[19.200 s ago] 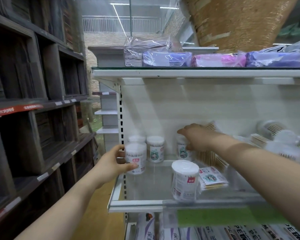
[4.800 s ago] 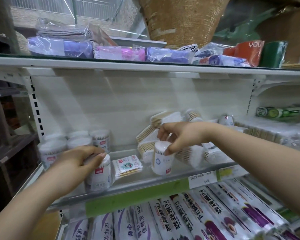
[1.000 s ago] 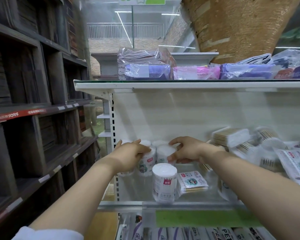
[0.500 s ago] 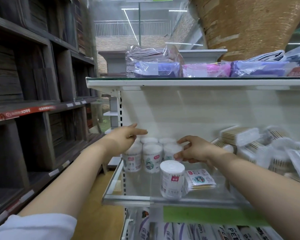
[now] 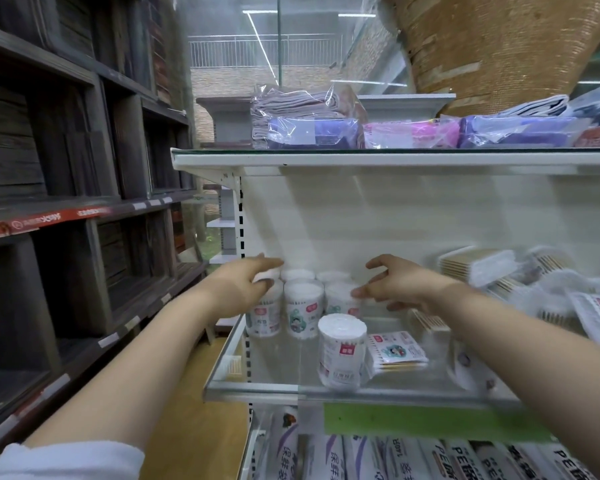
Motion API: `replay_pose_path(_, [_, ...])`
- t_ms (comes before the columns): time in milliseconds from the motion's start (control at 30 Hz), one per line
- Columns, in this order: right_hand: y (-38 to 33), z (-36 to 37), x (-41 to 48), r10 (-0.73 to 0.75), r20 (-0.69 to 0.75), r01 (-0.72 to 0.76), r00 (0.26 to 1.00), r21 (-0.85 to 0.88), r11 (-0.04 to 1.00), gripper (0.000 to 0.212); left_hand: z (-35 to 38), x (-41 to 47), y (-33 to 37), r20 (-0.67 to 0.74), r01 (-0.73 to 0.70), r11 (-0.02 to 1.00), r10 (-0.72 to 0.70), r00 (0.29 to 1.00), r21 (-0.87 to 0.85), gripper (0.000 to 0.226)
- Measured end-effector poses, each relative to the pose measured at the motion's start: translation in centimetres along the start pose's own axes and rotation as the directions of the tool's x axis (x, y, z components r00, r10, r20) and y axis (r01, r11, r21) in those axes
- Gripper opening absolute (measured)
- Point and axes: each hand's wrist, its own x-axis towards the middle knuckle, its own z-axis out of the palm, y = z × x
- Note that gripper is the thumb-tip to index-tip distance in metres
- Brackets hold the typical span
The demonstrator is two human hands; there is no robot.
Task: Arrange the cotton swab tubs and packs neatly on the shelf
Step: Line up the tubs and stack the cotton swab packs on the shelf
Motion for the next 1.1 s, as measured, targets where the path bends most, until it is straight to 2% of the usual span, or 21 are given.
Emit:
replay_pose_path(133, [-1.6,-2.0,-2.7,-0.098,-0.013,0.098,0.995,0.015,0.995,0.056,-0.6,-2.2,3.3,-0.001,-0.079,0.968,0.081,0.997,-0.239,0.039])
replay_pose_path(233, [-1.5,-2.0,-5.9,-0.192,0.022,0.191,0.981,0.033,0.981,0.042,1.1,-4.0,4.8,0.047,-0.116,0.894,0.151,0.987,-0.433,0.039])
replay_pose_path(333, [-0.5,-0.3,-8.3,-0.219,0.094,0.226,0.971,-0.078,0.971,0.042,3.8,-4.6,5.0,0.097,-0.075,0.845,0.148,0.984,-0.529,0.053])
replay_pose_path(433, [0.4,1.6,-9.0,-0.214,0.106,0.223,0.971,-0.079,0.972,0.045,5.9,-4.6,4.8,0.124,-0.030,0.808,0.127,0.984,-0.589,0.068])
replay_pose_path(567, [1.6,3.8,-9.1,-0.199,0.035,0.200,0.979,-0.032,0.979,0.051,8.0,-4.8,4.2,0.076,-0.001,0.852,0.048,0.996,-0.523,0.079])
replay_pose_path(733, [2.0,5.3,-9.5,-0.223,-0.114,0.219,0.968,-0.046,0.975,0.062,9.4,-5.3,5.2,-0.069,-0.052,0.850,0.018,0.997,-0.524,0.088])
replay_pose_path(900, [1.7,6.2,-10.8,-0.328,-0.181,0.302,0.927,-0.159,0.940,0.062,9.8,-6.1,6.1,-0.184,-0.152,0.892,0.079,0.980,-0.426,0.077])
replay_pose_path(967, [2.0,5.9,-11.0,-0.317,-0.255,0.315,0.913,-0.051,0.948,0.052,9.8,-6.2,6.4,-0.234,-0.195,0.875,0.097,0.967,-0.444,0.074])
replay_pose_path(1033, [2.3,5.4,-11.1,-0.218,-0.337,0.288,0.916,0.175,0.941,0.045,9.3,-6.2,6.7,-0.262,-0.160,0.838,0.022,0.965,-0.521,0.071])
replay_pose_path(1067, [2.3,5.1,-11.2,-0.155,-0.338,0.280,0.929,0.363,0.889,0.044,9.0,-6.2,6.8,-0.244,-0.125,0.796,-0.029,0.969,-0.592,0.071])
replay_pose_path(1100, [2.3,5.0,-11.1,-0.105,-0.301,0.270,0.948,0.583,0.767,0.044,8.6,-6.1,7.0,-0.199,-0.092,0.730,-0.061,0.978,-0.677,0.070])
